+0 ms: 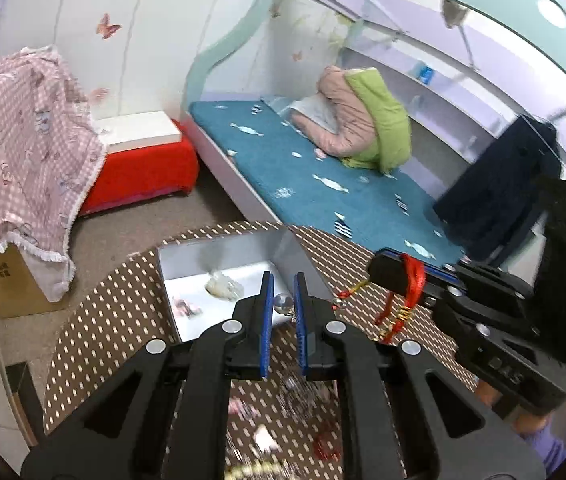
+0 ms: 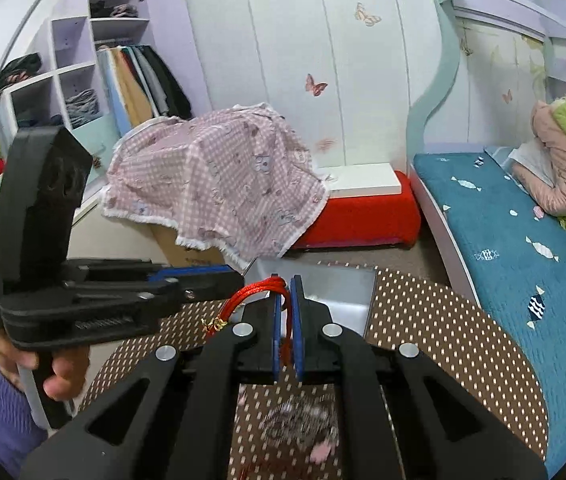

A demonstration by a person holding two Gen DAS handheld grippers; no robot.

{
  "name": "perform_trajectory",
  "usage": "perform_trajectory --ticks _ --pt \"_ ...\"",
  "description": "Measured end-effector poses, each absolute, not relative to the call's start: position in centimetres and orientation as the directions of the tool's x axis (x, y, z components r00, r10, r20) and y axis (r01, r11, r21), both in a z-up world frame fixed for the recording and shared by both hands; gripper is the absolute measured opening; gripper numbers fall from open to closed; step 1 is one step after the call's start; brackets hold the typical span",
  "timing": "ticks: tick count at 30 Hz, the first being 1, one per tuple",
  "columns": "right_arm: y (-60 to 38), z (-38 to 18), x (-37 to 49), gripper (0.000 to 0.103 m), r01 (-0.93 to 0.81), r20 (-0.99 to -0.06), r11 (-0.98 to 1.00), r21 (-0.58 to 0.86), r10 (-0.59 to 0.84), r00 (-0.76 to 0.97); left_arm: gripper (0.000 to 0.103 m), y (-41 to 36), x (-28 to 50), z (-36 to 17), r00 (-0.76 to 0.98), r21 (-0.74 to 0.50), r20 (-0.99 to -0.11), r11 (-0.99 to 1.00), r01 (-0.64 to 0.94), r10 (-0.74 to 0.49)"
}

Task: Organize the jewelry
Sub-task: 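Lower the red cord charm into the grey box and open the right tool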

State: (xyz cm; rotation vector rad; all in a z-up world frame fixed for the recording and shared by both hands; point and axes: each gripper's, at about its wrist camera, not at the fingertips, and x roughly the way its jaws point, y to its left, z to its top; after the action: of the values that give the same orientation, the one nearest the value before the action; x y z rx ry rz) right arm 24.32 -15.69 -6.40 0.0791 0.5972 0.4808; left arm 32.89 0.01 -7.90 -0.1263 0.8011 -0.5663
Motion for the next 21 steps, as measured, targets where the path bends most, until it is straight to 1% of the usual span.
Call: perform_trajectory --ticks 2,5,13,14,15,16,18,19,21 --pt "-15.8 -6.6 25.6 0.005 -0.393 -0.523 0.894 0.214 0.445 0.727 0.010 -0.1 34.4 -8.5 0.550 -0.330 -0.653 0.849 0.412 -0.521" --pt "-15.5 -7.4 27.5 0.005 -0.372 -0.552 0.905 0.207 0.422 0.719 0.010 -0.6 36.0 -9.8 0.538 -0.322 -0.678 0.860 0.395 -0.501" --pt "-13.4 -11.5 31.1 0.006 -0.365 -0.674 0.916 0.167 0.376 0.635 0.011 -1.1 38.2 -13.8 0.500 -0.321 -0.730 0.879 0.352 -0.467" --pt "-13.3 -11.8 31.3 0.006 -0.363 -0.685 0.918 0.157 0.366 0.630 0.013 -1.2 38.1 -14.0 0.500 -0.316 -0.733 0.882 0.349 -0.461" --pt "-13.1 -12.1 31.4 0.006 -0.362 -0.696 0.921 0.146 0.356 0.623 0.019 -1.3 38.1 -14.3 0.500 -0.314 -0.736 0.884 0.346 -0.457" --pt "-13.1 -12.4 31.6 0.006 -0.363 -0.705 0.921 0.140 0.350 0.617 0.021 -1.4 38.2 -14.4 0.498 -0.314 -0.738 0.885 0.342 -0.455" --pt "-13.1 -12.6 31.6 0.007 -0.363 -0.717 0.923 0.126 0.338 0.610 0.021 -1.5 38.2 -14.6 0.497 -0.313 -0.741 0.887 0.339 -0.451" --pt "-13.0 -12.7 31.7 0.007 -0.363 -0.728 0.926 0.105 0.320 0.606 0.022 -1.4 38.2 -14.7 0.499 -0.310 -0.742 0.889 0.337 -0.448" --pt "-13.0 -12.9 31.8 0.016 -0.356 -0.745 0.931 0.076 0.291 0.601 0.023 -1.3 38.0 -14.7 0.507 -0.296 -0.746 0.897 0.329 -0.432"
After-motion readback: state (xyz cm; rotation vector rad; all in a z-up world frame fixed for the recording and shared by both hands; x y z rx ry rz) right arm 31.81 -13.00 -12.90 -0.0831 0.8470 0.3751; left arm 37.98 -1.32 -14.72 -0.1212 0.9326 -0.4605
